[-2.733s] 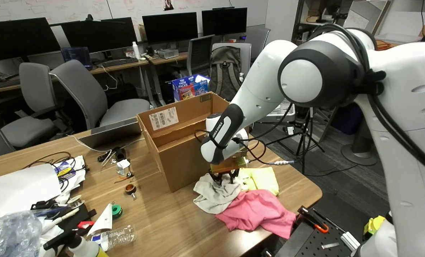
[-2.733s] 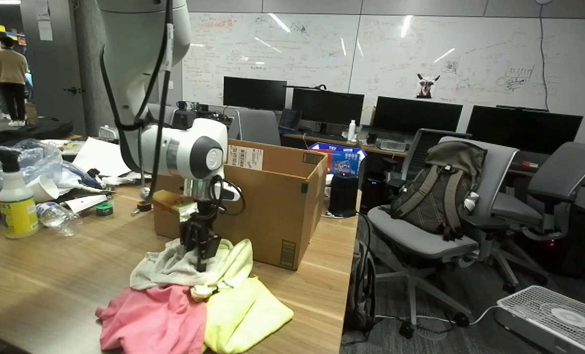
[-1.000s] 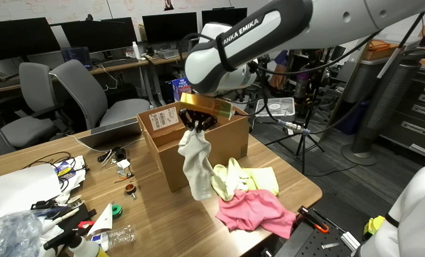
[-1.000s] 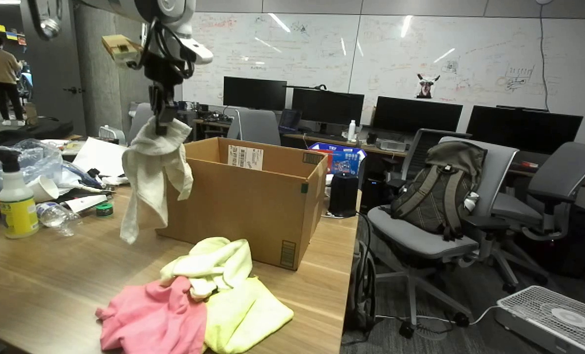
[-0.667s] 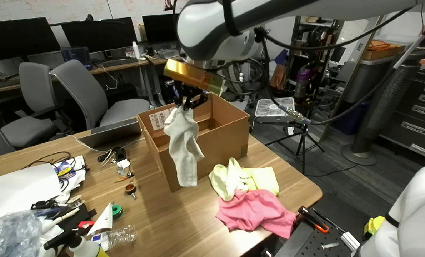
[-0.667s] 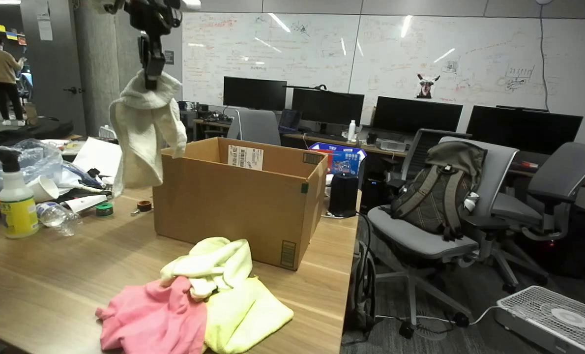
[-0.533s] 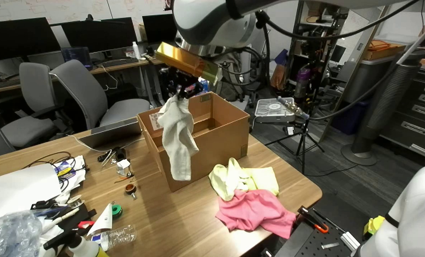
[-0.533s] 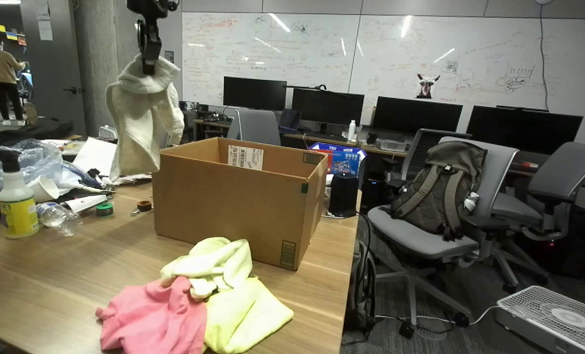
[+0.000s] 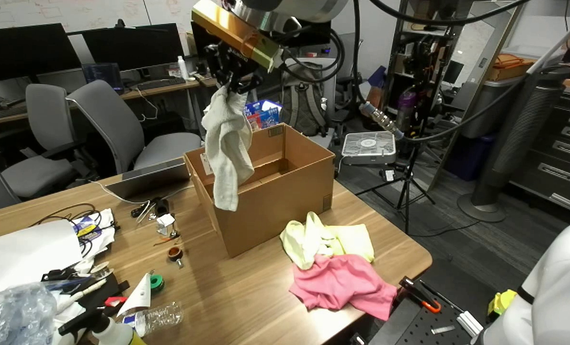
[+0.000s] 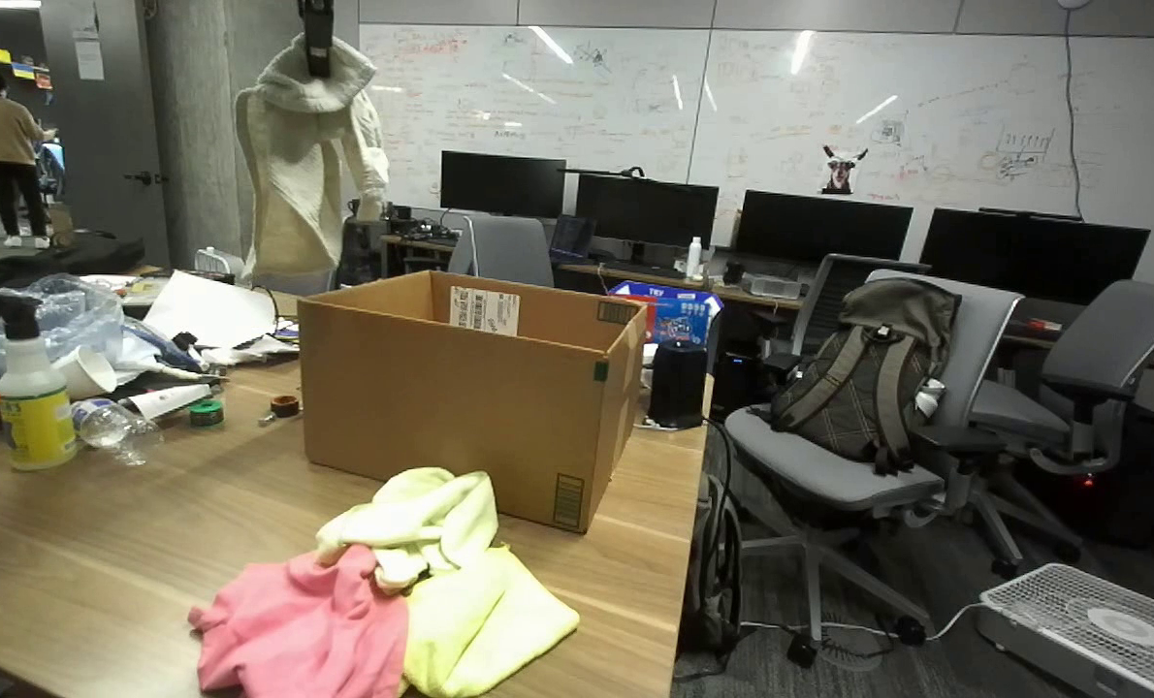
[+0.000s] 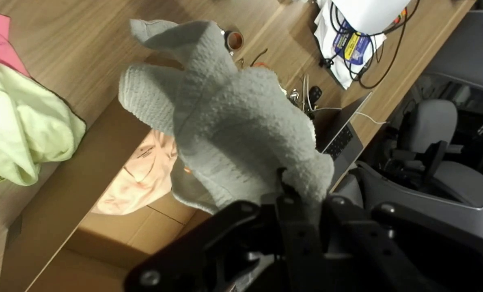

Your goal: Pick up the clothes from the table and put them in the box

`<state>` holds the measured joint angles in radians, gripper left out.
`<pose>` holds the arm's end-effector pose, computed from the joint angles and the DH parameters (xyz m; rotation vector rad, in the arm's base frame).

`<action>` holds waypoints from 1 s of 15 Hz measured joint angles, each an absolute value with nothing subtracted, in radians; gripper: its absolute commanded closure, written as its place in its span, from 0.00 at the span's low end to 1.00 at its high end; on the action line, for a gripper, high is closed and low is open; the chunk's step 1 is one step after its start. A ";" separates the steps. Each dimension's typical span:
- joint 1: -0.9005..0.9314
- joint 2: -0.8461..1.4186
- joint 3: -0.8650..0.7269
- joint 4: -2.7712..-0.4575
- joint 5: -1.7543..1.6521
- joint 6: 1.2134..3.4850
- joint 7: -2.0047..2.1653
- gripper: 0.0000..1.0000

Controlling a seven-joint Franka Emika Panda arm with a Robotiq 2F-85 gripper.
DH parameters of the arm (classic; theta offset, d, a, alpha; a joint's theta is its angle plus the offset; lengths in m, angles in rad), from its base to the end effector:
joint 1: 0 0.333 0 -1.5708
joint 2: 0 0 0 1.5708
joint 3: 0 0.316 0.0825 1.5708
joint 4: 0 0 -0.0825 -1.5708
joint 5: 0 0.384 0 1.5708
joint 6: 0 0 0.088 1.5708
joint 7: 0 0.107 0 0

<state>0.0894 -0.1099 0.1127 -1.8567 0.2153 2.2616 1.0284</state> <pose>0.5561 0.1229 0.6204 -2.3873 1.1791 -0.4254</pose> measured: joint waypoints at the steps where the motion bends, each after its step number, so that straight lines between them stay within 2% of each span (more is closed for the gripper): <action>1: 0.083 -0.103 0.111 -1.843 0.210 2.262 1.046 0.98; 9: 0.049 -0.042 0.083 -1.770 0.179 2.265 1.147 0.98; 10: 0.048 -0.037 0.080 -1.766 0.179 2.265 1.154 0.66; 11: 0.048 -0.033 0.078 -1.761 0.179 2.265 1.159 0.66; 15: 0.049 -0.023 0.077 -1.757 0.177 2.262 1.161 0.36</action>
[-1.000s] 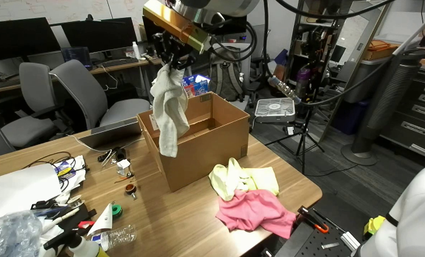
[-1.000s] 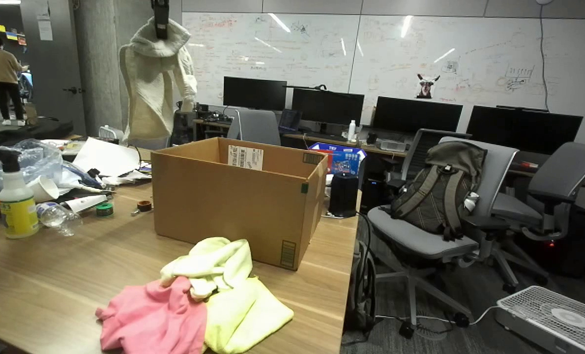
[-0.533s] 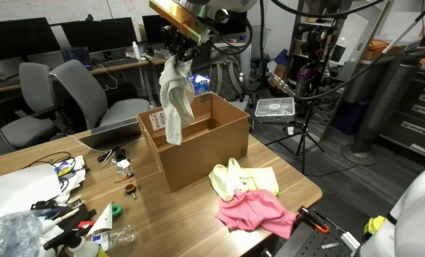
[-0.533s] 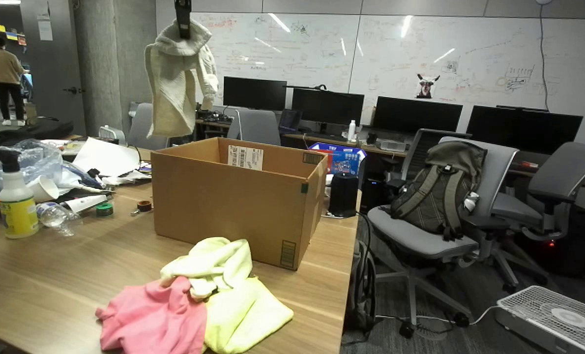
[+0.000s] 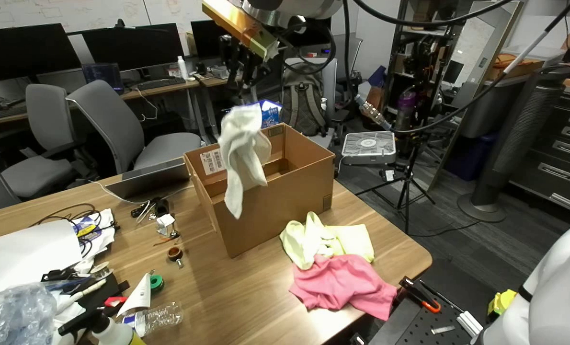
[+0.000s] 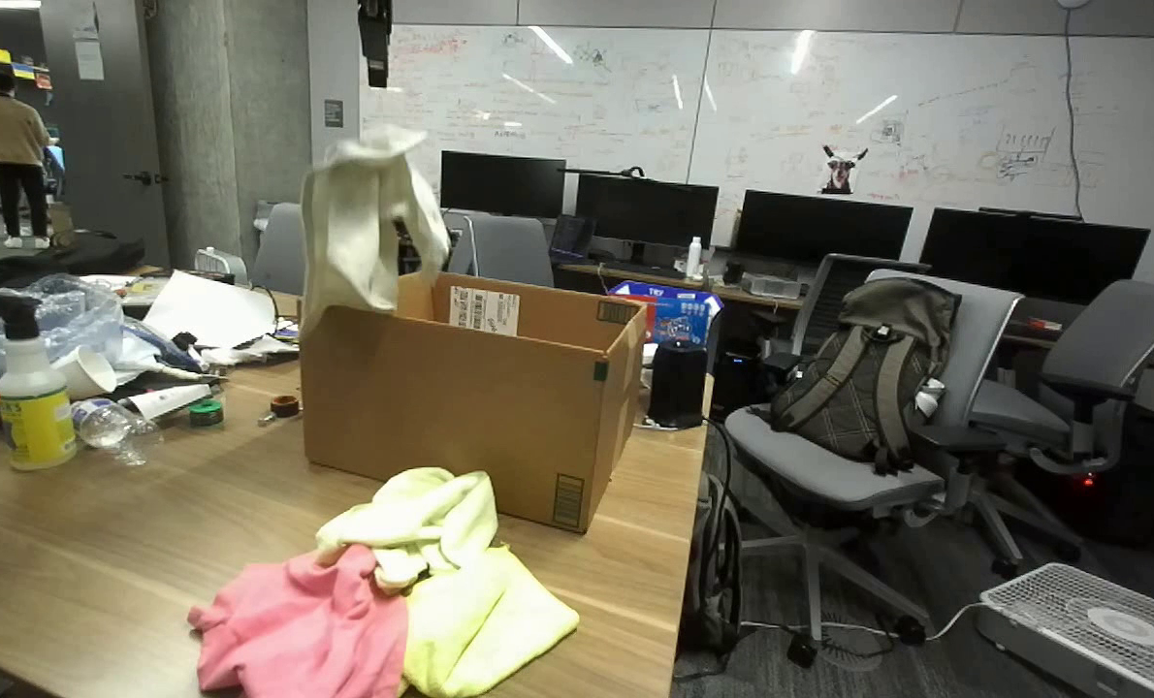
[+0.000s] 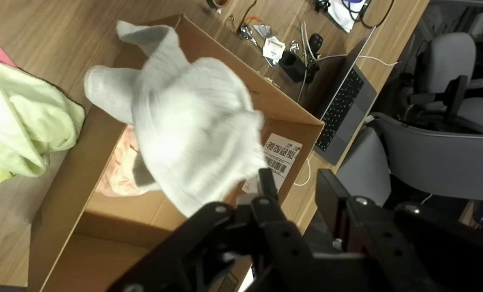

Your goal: Pick up the clothes from the table and put them in the box

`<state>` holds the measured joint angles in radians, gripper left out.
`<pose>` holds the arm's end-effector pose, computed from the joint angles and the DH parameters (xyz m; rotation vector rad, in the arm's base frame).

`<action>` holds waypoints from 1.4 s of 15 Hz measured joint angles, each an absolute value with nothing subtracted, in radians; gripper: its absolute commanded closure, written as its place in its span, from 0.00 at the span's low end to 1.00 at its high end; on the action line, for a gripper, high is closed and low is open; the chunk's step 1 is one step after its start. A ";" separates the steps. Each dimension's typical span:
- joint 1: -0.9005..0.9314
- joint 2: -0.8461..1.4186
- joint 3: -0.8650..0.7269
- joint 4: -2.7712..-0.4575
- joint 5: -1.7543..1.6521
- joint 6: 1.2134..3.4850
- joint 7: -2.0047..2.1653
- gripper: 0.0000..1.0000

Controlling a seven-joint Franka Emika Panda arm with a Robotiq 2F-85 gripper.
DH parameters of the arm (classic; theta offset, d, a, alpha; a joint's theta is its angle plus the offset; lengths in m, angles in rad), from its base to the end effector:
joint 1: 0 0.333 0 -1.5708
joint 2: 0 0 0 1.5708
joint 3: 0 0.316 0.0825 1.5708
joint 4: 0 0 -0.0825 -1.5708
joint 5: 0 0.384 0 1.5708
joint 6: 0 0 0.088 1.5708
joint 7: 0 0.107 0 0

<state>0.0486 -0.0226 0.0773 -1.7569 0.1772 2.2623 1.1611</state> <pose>0.5923 0.0801 0.6219 -2.2617 1.4039 -0.4429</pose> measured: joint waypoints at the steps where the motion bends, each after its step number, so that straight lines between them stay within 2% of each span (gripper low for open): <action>1: 0.049 -0.021 0.077 -1.757 0.176 2.262 1.161 0.29; 4: 0.049 -0.015 0.077 -1.757 0.173 2.260 1.161 0.05; 5: 0.049 -0.013 0.077 -1.757 0.170 2.260 1.161 0.00; 12: 0.045 -0.005 0.057 -1.786 0.166 2.189 1.133 0.00; 21: -0.003 -0.034 -0.002 -2.006 0.133 2.106 1.015 0.00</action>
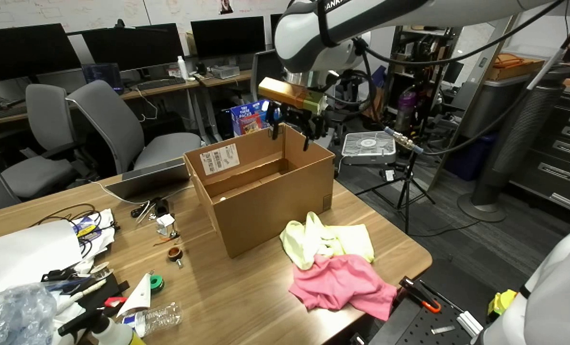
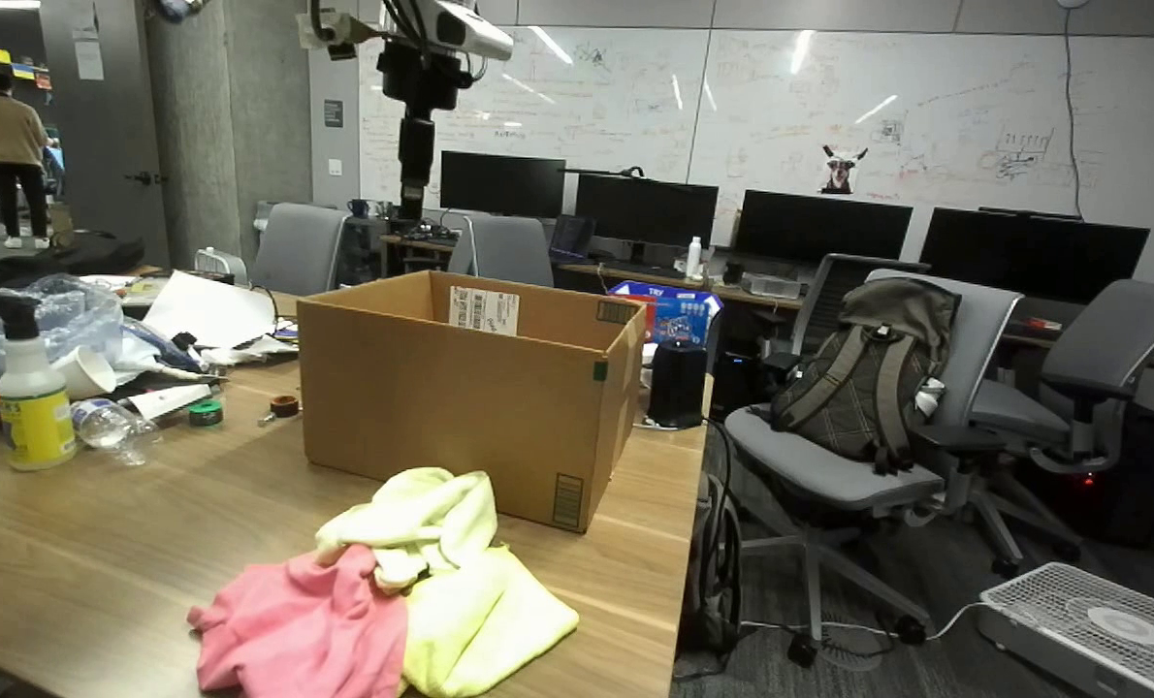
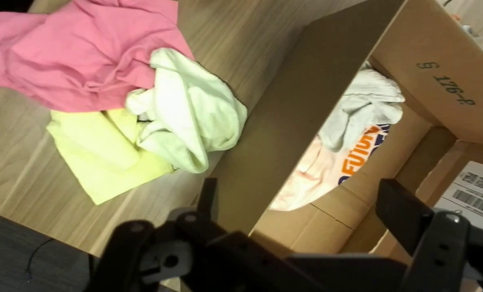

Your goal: Pick up the clothes from the table and put them in the box

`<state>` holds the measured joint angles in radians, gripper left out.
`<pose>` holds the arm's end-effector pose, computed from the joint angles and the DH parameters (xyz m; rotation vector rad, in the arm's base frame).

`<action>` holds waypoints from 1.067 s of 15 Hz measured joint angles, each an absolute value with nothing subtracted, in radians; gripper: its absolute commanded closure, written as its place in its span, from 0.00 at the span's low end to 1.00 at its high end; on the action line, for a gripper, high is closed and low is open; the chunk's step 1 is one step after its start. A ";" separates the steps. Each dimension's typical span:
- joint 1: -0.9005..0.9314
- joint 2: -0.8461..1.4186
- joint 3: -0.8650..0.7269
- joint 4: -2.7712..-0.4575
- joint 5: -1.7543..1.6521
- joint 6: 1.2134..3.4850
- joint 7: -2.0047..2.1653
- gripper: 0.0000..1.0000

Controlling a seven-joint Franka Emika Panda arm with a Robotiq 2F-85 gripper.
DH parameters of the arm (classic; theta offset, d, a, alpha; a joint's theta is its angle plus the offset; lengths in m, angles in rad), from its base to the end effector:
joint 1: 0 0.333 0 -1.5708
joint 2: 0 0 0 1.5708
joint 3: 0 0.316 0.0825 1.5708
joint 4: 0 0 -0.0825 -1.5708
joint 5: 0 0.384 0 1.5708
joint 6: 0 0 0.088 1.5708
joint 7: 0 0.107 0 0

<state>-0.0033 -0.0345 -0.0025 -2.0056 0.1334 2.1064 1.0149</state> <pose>0.5592 0.0030 0.4842 -2.5471 1.5287 -0.0903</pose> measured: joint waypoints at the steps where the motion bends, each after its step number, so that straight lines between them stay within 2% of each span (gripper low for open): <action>1: -0.005 -0.041 -0.003 -2.024 0.123 2.103 1.010 0.00; 16: 0.013 -0.075 0.042 -2.248 0.085 2.088 0.879 0.00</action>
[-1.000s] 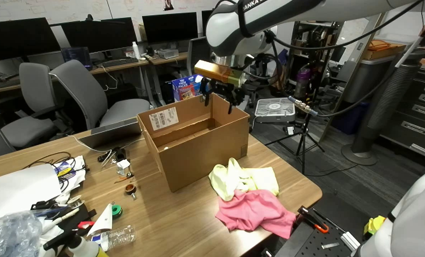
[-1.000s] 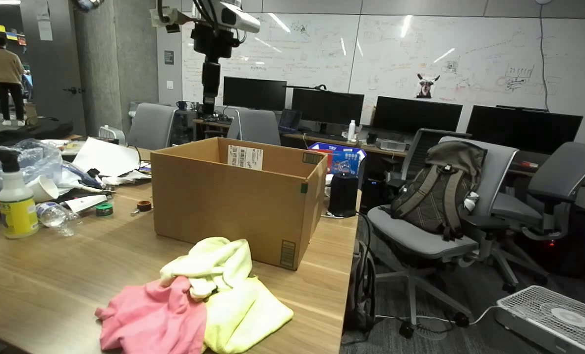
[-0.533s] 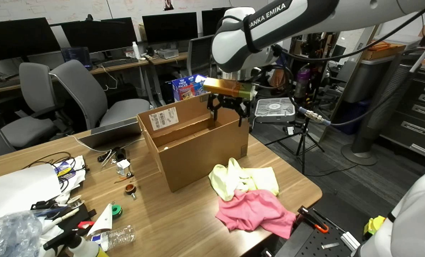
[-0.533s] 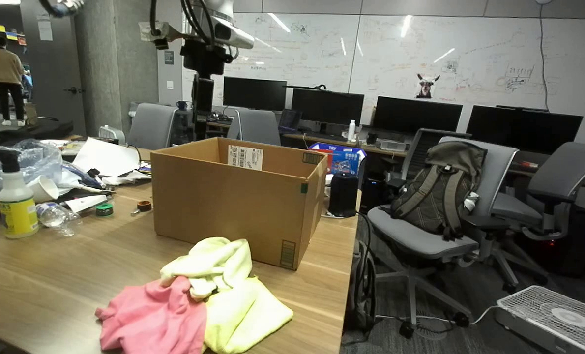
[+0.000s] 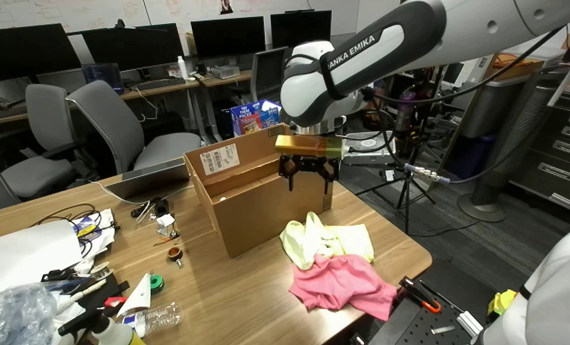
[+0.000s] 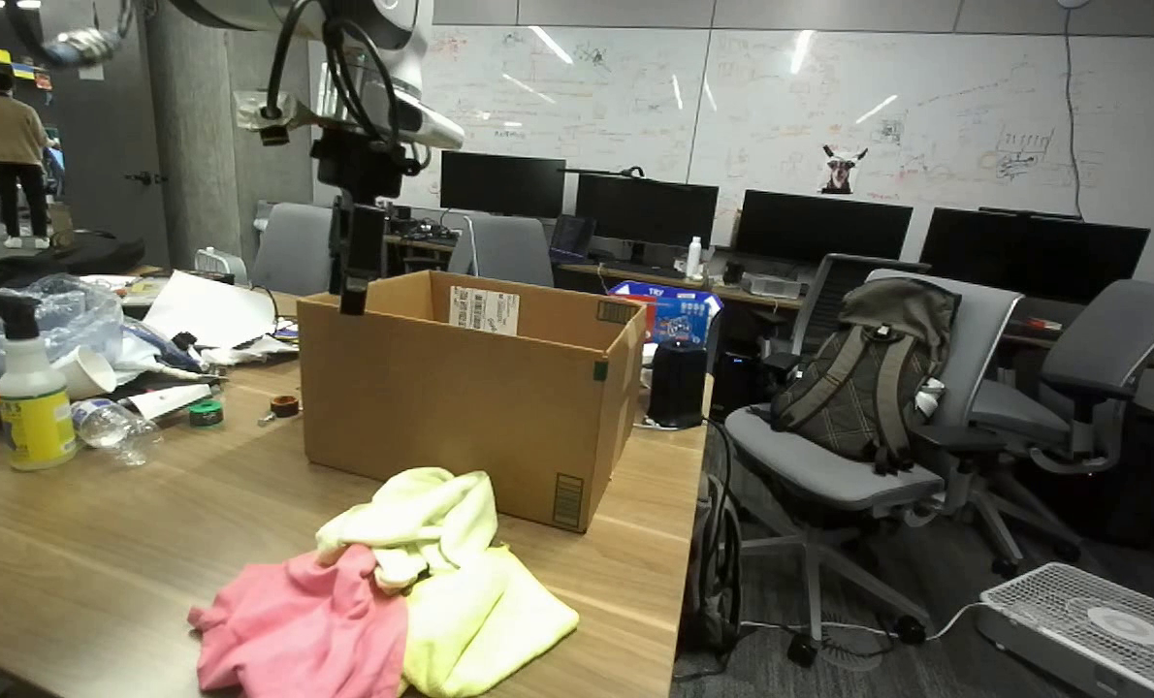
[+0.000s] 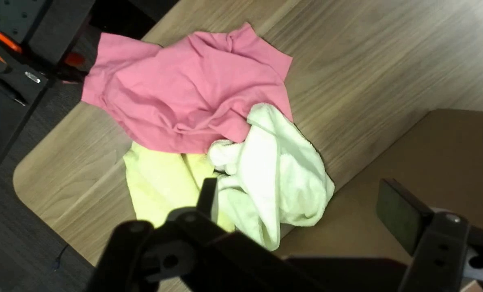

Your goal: Pick up the clothes from the table and put them in the box

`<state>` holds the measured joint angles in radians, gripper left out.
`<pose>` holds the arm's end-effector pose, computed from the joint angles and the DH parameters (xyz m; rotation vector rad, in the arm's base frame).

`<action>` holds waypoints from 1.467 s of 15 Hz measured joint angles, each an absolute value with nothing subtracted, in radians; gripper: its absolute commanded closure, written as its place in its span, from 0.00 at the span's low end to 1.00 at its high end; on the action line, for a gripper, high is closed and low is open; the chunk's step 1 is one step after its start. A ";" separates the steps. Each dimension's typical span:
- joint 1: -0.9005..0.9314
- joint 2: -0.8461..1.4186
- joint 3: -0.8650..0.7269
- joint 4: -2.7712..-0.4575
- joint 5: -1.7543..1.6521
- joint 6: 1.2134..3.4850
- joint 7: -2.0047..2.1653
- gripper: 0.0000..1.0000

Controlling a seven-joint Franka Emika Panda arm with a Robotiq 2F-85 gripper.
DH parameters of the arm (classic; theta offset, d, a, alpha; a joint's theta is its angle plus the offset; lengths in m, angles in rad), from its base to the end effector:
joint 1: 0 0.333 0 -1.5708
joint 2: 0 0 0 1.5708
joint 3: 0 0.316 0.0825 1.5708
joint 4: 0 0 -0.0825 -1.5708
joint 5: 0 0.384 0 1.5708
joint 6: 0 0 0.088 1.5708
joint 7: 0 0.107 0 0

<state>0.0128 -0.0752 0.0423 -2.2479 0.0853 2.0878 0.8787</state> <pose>0.4995 0.0319 0.3909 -2.8242 1.3109 0.1666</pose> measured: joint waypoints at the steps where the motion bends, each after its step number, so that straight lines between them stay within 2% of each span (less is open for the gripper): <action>1: 0.017 -0.071 0.048 -2.253 0.085 2.088 0.876 0.00; 22: -0.001 0.066 -0.003 -2.245 0.085 2.190 0.872 0.00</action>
<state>-0.0011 0.0656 -0.0033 -2.2446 0.0852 2.1901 0.8719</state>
